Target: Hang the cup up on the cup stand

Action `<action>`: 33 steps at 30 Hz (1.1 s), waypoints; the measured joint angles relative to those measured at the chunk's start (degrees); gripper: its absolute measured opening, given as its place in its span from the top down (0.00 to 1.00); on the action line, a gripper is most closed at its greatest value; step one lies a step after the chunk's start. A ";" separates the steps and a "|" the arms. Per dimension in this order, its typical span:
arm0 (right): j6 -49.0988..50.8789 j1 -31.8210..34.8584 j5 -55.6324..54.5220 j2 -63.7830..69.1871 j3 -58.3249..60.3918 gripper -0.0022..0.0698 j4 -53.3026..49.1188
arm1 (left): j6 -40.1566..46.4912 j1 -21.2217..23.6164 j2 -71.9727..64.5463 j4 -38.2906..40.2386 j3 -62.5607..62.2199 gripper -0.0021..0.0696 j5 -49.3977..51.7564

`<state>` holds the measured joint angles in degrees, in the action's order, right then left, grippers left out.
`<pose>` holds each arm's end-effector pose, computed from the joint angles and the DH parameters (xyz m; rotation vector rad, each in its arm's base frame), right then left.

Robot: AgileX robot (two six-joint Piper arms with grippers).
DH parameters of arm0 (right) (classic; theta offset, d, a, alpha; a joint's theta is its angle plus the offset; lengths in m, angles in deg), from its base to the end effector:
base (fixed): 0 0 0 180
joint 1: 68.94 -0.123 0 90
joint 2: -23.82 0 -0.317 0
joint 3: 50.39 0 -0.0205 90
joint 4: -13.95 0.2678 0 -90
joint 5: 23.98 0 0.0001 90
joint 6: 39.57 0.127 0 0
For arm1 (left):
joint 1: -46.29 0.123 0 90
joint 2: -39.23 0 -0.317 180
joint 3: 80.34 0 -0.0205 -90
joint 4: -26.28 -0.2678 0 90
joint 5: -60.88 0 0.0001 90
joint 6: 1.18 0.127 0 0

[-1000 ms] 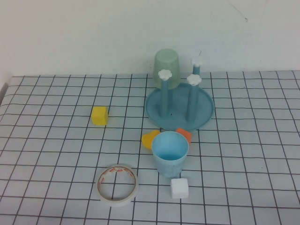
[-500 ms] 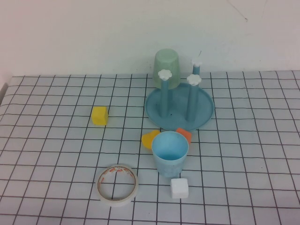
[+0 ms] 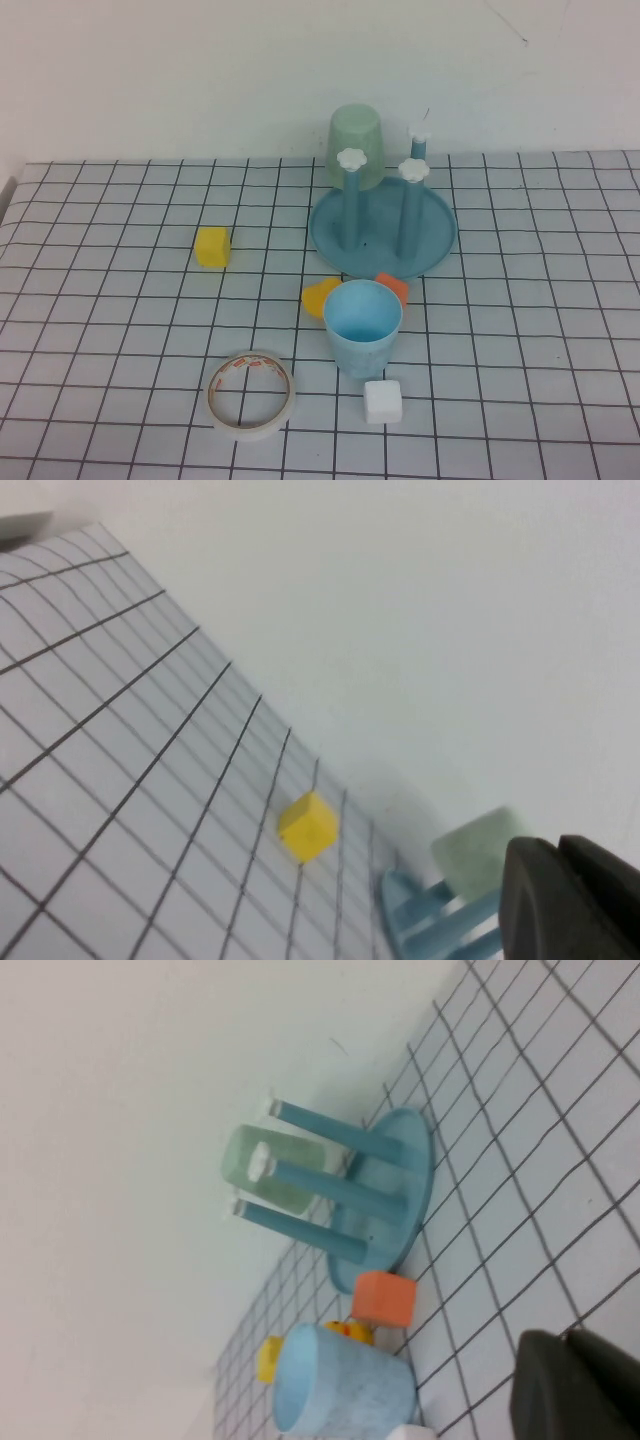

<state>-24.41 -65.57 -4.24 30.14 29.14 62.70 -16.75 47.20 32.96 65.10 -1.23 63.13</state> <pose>0.0736 0.0280 0.1781 0.8154 1.6352 0.9637 0.0770 -0.0020 0.2059 -0.7102 1.4001 -0.7596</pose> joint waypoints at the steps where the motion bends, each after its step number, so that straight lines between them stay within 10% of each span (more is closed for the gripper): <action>1: 0.00 0.00 0.00 0.00 0.00 0.97 0.89 | -0.40 0.00 0.00 1.59 0.00 0.97 -0.94; 16: -10.47 0.00 1.93 0.00 0.00 0.97 2.09 | 4.46 0.00 0.00 1.16 -0.91 0.97 -2.67; 33: -18.26 0.00 2.32 0.00 0.00 0.97 2.09 | 45.87 -0.12 -42.18 -11.58 -47.01 0.97 44.14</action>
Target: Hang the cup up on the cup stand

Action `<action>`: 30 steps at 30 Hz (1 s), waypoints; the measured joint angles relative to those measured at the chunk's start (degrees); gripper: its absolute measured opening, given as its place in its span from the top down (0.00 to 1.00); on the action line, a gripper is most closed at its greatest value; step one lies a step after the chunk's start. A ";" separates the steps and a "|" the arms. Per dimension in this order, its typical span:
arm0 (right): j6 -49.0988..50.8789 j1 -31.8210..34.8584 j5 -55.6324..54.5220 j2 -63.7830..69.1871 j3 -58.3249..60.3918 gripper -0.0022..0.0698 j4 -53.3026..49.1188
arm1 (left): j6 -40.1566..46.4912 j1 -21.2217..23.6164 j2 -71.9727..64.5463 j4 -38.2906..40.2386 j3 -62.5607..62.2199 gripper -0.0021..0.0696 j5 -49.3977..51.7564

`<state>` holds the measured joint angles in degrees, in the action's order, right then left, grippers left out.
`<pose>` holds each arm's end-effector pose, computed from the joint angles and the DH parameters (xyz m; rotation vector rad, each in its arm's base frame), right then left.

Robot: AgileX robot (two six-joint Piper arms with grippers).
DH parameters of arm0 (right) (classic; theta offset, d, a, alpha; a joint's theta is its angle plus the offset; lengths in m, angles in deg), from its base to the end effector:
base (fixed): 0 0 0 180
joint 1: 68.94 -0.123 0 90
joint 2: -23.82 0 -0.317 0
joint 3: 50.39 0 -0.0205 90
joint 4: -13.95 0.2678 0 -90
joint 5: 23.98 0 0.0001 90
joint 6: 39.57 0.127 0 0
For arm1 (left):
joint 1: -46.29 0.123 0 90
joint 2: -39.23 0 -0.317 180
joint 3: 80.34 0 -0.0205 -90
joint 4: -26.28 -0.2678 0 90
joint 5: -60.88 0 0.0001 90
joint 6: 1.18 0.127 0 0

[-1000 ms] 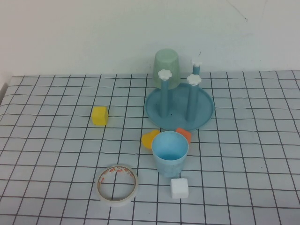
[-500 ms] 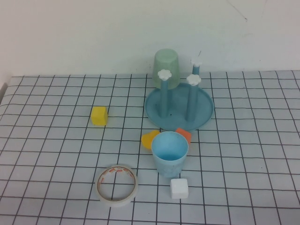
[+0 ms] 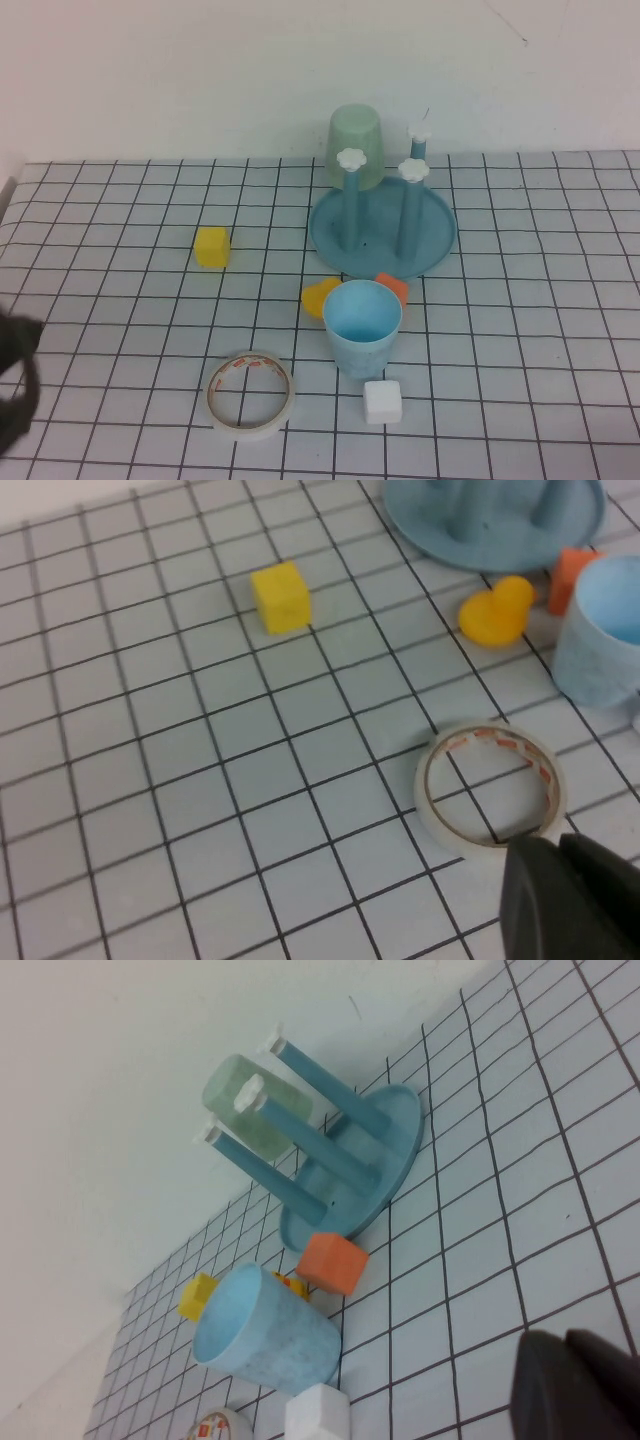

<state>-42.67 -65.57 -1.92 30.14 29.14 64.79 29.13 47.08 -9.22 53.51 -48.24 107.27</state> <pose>0.0721 0.0329 0.1761 0.5406 1.7265 0.7899 0.1509 -0.0400 0.3581 0.3776 2.0958 -0.2451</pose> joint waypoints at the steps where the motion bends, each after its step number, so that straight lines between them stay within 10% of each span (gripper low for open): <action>1: -0.16 0.00 0.00 0.00 0.00 0.97 0.00 | 0.85 -0.66 -2.94 -0.44 -2.73 0.97 1.55; 19: -2.37 0.00 0.32 0.00 0.00 0.97 0.08 | -14.05 -35.10 -47.12 -29.98 -39.07 0.94 21.52; 30: -3.07 0.00 1.14 0.00 0.00 0.97 0.58 | -22.79 -37.09 -64.47 -26.59 -54.49 0.31 22.61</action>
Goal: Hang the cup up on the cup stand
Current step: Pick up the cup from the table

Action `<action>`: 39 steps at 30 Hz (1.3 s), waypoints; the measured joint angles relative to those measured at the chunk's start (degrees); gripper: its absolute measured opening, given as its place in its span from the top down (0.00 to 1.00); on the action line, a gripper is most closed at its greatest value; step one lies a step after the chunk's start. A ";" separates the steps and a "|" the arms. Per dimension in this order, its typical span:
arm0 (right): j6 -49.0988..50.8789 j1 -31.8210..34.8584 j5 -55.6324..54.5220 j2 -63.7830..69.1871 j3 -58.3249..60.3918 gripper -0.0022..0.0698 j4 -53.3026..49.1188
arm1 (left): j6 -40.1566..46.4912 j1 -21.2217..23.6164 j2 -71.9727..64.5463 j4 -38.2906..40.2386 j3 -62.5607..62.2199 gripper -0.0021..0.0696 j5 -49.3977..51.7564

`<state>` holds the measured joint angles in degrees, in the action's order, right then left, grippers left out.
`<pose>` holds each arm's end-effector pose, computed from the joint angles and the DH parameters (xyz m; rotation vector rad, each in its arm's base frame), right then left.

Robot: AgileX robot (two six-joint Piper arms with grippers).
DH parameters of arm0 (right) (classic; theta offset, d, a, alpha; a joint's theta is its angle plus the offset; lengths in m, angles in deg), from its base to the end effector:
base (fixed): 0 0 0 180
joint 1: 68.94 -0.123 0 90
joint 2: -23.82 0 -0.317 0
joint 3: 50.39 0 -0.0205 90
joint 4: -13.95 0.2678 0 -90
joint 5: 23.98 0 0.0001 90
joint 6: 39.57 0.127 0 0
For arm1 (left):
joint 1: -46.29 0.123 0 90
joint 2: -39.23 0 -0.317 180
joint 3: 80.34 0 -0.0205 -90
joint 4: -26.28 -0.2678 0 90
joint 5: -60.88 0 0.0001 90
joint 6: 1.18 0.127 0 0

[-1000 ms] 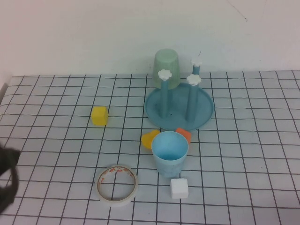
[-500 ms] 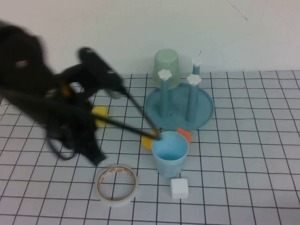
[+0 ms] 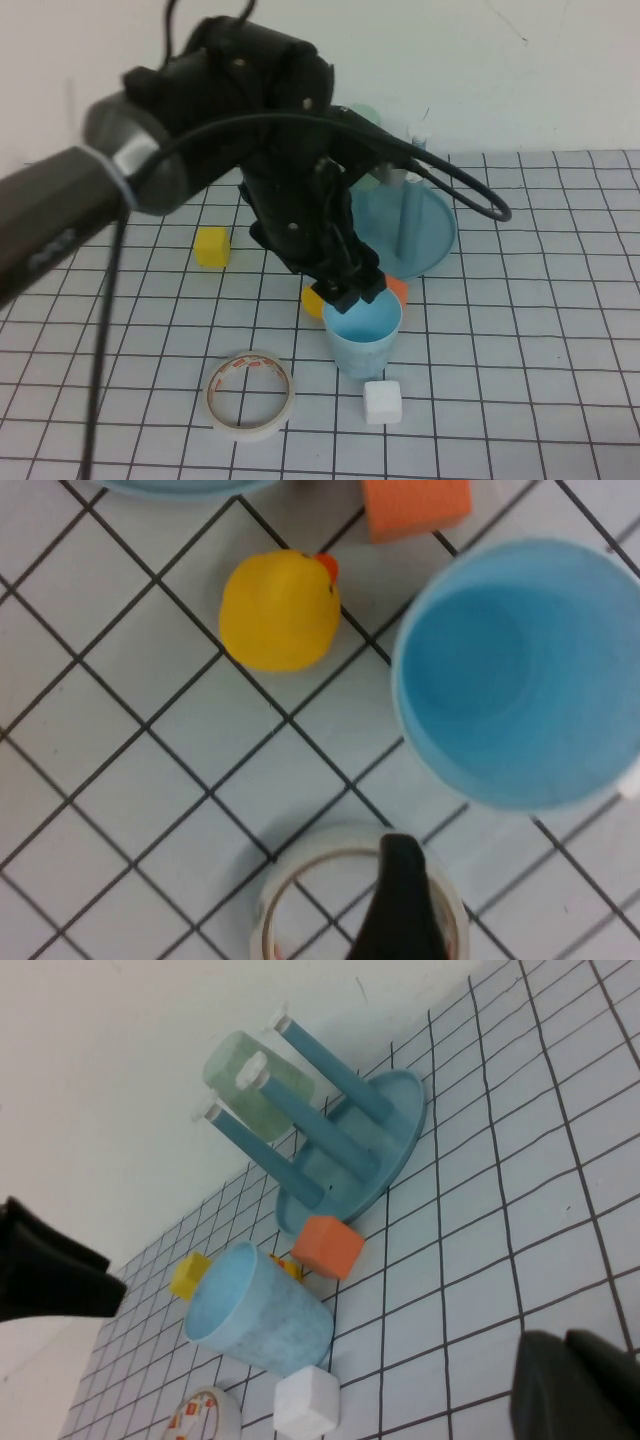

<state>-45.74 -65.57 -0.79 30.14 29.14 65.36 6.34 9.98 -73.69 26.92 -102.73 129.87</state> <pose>0.0714 0.0350 0.1750 0.4908 1.7478 0.7703 0.3504 -0.2591 0.3140 1.0403 2.5939 -0.1406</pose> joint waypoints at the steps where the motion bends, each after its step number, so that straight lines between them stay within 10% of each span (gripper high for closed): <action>1: -0.12 0.00 0.00 0.00 0.00 0.97 0.00 | -0.74 0.00 -1.26 0.00 -0.84 0.30 0.00; 20: -1.18 0.00 0.12 0.00 0.00 0.97 0.21 | -9.23 0.00 -12.42 -2.03 -2.61 0.30 -7.52; 31: -1.26 0.00 0.12 0.00 0.00 0.97 0.35 | -8.94 0.00 -13.20 -3.40 -2.72 0.89 -7.65; 39: -1.26 0.00 0.23 0.00 0.00 0.97 0.37 | -6.72 0.00 -10.21 -4.03 -2.74 0.96 -7.98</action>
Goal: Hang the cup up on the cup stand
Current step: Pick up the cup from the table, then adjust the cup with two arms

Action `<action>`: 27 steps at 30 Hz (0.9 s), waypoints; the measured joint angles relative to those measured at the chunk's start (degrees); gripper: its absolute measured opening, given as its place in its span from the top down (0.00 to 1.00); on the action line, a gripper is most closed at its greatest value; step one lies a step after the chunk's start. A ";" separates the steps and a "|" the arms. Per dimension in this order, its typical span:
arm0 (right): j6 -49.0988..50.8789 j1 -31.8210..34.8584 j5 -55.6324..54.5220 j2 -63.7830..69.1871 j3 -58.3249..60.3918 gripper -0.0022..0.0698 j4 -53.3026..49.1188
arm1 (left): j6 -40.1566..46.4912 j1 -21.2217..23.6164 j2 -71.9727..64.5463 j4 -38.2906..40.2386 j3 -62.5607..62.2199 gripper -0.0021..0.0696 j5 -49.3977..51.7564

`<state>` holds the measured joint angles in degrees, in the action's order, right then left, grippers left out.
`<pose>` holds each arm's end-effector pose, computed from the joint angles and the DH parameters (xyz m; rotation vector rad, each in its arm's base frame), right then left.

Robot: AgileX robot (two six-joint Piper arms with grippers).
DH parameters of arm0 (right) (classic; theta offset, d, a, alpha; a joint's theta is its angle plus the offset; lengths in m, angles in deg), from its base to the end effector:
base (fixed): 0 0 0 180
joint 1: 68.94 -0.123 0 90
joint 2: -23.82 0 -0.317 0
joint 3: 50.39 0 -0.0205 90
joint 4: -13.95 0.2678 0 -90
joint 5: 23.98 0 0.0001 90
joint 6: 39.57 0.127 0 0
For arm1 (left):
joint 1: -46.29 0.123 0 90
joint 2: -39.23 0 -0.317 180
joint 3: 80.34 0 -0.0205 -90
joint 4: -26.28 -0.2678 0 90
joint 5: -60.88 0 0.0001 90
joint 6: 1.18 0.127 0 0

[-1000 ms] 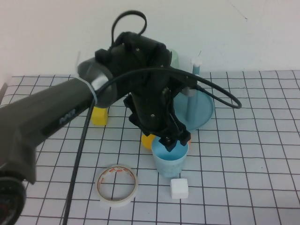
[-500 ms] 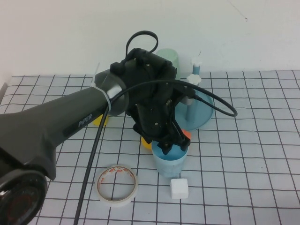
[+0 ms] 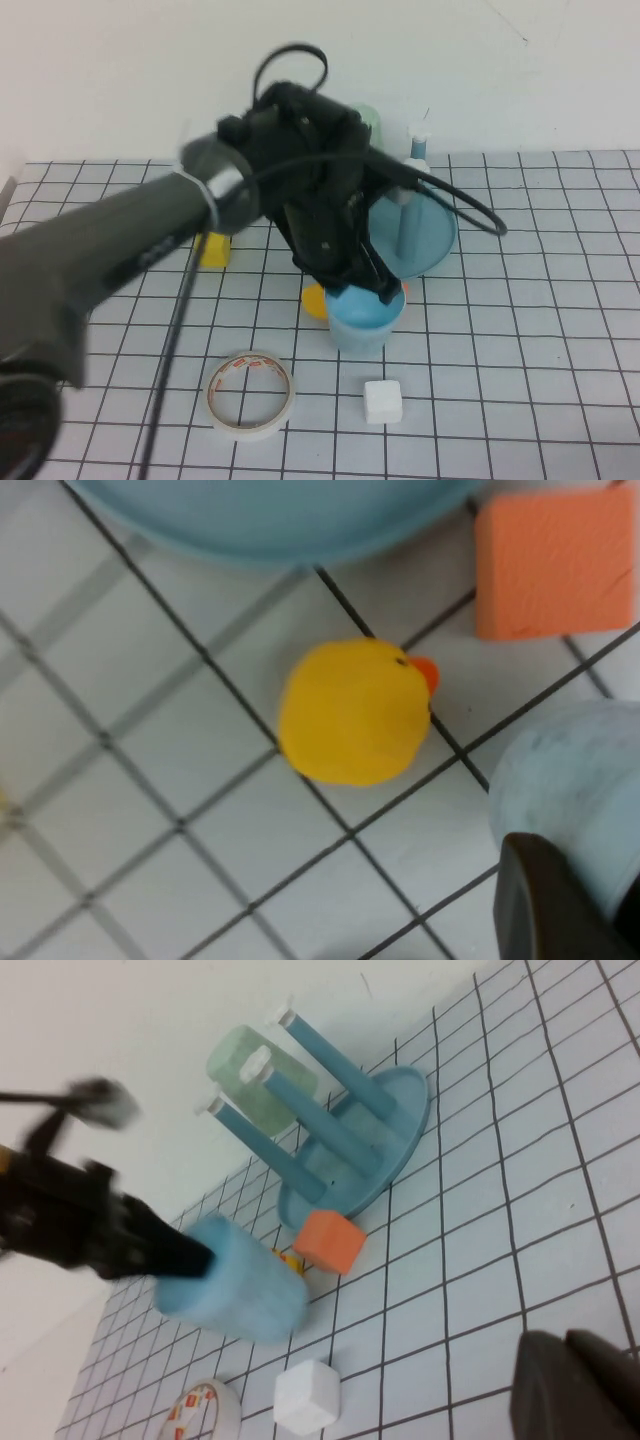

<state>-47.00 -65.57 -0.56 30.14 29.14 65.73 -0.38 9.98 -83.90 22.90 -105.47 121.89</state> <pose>0.0712 0.0356 0.1749 0.4731 1.7518 0.7629 0.3961 -0.2829 0.2531 0.9079 2.6218 -0.0815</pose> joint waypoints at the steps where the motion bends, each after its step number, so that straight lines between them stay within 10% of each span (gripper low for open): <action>1: 0.00 0.00 0.13 0.00 0.00 0.97 0.00 | 0.70 0.00 1.51 -0.29 0.00 0.96 -0.12; 12: 0.00 0.00 1.25 0.00 0.00 0.97 2.84 | 9.51 -0.10 27.32 -0.60 6.74 0.96 -12.40; 27: -16.76 0.00 6.45 3.08 0.00 0.97 38.90 | 12.78 -0.10 56.06 -5.29 54.74 0.96 -75.19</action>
<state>-63.76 -65.57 5.89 33.22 29.14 104.63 12.39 9.88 -27.85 17.61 -50.73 46.70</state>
